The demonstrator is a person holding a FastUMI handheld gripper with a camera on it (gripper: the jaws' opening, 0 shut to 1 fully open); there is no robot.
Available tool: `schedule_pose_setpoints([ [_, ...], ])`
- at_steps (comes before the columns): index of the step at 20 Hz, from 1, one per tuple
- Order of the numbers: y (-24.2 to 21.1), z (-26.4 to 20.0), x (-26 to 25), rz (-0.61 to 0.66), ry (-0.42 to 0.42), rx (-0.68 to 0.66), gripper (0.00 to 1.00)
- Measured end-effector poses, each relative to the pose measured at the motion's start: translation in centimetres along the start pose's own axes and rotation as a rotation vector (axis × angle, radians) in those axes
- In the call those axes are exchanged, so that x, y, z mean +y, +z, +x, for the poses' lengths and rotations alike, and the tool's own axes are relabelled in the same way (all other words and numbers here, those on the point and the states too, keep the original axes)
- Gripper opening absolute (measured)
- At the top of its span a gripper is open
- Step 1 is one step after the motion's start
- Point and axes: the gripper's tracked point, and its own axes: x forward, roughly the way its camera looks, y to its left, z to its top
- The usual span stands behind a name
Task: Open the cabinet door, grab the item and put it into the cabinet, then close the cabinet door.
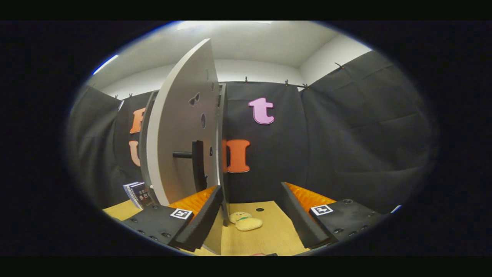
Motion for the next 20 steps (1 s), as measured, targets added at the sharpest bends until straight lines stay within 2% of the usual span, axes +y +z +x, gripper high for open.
schedule_pose_setpoints([
  [13, -0.4, -1.5, 8.5, -0.017, -0.042, -0.003, 0.95],
  [17, -0.8, -1.2, 11.7, 0.006, -0.014, -0.008, 0.95],
  [20, -1.1, -0.6, 15.1, 0.016, 0.041, -0.012, 0.95],
])
